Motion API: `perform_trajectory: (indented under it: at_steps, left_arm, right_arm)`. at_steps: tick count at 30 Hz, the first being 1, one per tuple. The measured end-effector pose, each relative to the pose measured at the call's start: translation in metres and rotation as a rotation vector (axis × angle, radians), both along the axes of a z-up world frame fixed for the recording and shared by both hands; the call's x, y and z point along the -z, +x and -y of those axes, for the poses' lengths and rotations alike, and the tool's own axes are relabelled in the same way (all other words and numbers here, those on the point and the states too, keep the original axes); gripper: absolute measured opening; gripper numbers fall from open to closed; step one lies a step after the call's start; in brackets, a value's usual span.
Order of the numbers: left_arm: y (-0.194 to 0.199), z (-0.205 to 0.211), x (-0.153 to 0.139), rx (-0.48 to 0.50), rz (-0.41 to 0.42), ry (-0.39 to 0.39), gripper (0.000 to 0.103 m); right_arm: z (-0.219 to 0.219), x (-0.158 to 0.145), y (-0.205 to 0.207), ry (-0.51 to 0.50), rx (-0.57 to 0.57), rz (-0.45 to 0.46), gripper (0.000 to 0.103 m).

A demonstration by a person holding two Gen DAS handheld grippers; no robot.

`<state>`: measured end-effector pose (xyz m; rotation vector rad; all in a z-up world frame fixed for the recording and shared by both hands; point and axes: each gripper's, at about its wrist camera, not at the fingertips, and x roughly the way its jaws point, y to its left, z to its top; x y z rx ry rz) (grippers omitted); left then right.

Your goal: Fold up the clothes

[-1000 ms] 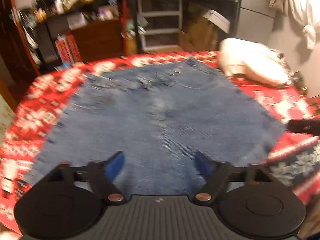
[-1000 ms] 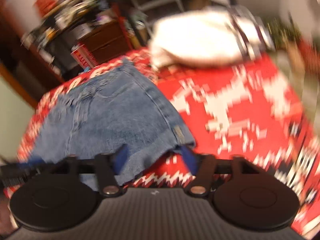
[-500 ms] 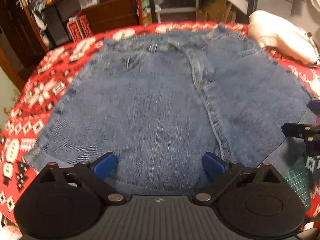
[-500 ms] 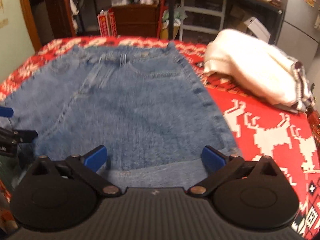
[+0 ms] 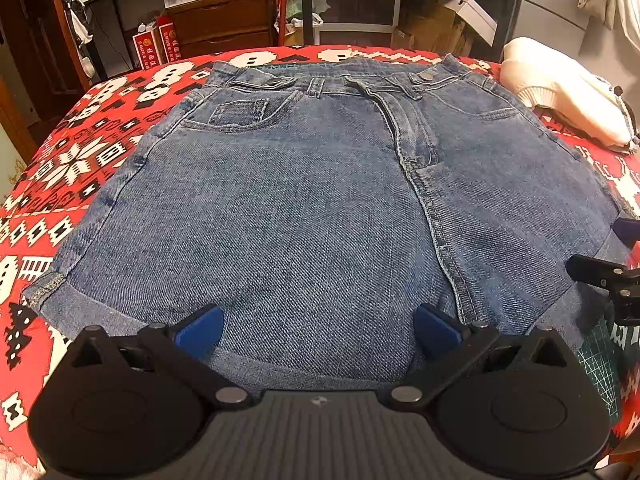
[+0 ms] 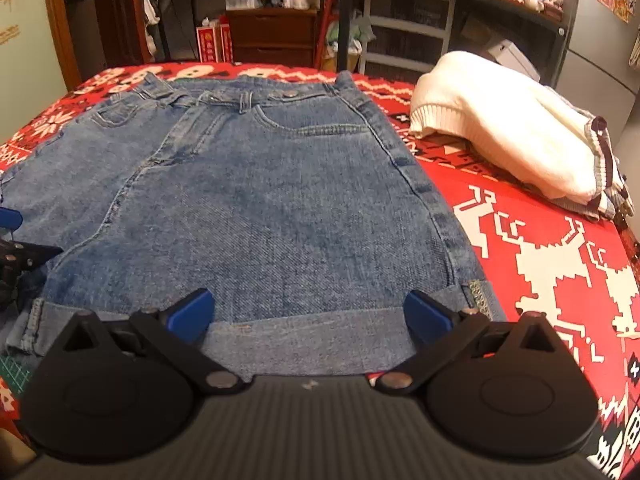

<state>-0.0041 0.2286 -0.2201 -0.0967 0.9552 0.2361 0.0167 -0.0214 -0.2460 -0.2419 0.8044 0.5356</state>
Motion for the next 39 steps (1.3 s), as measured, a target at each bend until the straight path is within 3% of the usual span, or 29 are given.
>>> perform_trajectory:
  at_steps: [17,23,26,28,32,39]
  left_arm:
    - [-0.014,0.005,0.006,0.000,0.103,0.028,0.103]
    - [-0.013,0.004,0.005,0.001,0.096,0.021,0.103]
    - [-0.009,-0.001,-0.001,-0.007,0.054,-0.017,0.099]
    - [-0.012,-0.010,-0.007,-0.032,0.075,-0.074,0.093]
    - [-0.012,-0.028,-0.018,-0.106,0.118,-0.133,0.092]
    - [0.014,-0.044,-0.030,-0.067,0.150,-0.004,0.092]
  right_arm:
    - [0.010,0.007,-0.014,0.052,-0.010,0.086,0.102]
    - [0.018,0.005,-0.020,0.068,-0.021,0.084,0.102]
    - [0.020,-0.003,-0.019,0.099,-0.029,0.094,0.103]
    - [0.021,-0.008,-0.018,0.119,-0.034,0.101,0.103]
    - [0.019,-0.021,-0.013,0.167,-0.047,0.110,0.102]
    - [-0.015,-0.030,0.023,0.135,-0.068,0.127,0.102]
